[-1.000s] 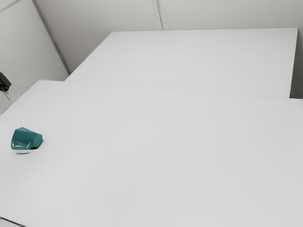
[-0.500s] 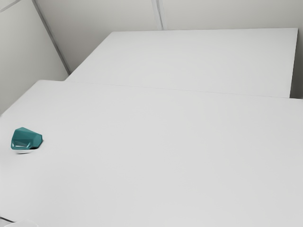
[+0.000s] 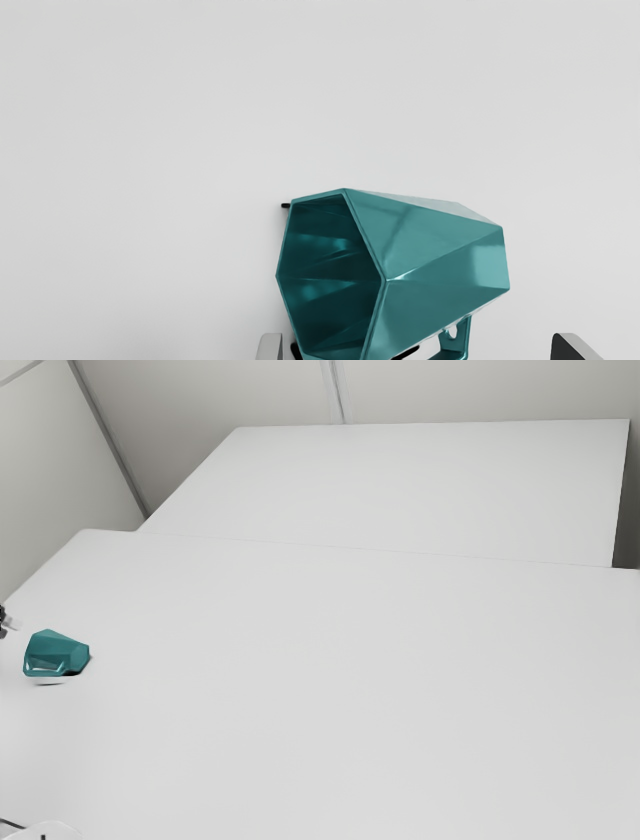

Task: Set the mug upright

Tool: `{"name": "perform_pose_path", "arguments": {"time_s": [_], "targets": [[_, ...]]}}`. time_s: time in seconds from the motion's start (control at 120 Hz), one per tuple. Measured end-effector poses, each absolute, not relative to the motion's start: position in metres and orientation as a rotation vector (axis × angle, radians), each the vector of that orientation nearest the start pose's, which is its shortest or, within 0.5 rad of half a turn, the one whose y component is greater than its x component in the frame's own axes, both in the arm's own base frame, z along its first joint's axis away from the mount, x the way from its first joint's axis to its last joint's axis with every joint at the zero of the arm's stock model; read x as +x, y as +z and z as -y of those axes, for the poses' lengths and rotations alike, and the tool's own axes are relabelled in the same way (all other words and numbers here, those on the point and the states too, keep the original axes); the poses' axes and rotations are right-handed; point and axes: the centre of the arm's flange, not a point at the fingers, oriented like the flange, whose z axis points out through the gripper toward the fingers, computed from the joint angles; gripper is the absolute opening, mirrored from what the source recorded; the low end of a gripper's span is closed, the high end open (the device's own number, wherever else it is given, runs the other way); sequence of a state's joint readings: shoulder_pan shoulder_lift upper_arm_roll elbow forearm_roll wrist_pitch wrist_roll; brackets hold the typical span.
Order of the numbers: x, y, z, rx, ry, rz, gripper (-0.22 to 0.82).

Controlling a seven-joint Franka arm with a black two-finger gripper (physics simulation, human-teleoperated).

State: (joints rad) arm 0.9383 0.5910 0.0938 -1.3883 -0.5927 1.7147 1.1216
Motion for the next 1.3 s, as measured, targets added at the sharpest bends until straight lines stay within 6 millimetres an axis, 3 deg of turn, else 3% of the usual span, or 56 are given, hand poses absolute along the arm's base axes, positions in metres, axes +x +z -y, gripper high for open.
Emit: {"name": "perform_pose_path", "arguments": {"time_s": [0.358,1.117,1.3], "targets": [[0.422,0.330,-0.550,-3.590,-0.688,-0.044,0.58],[0.439,0.285,-0.520,-3.664,-0.737,-0.207,0.58],[0.441,0.286,-0.517,-3.668,-0.742,-0.219,0.42]]}}
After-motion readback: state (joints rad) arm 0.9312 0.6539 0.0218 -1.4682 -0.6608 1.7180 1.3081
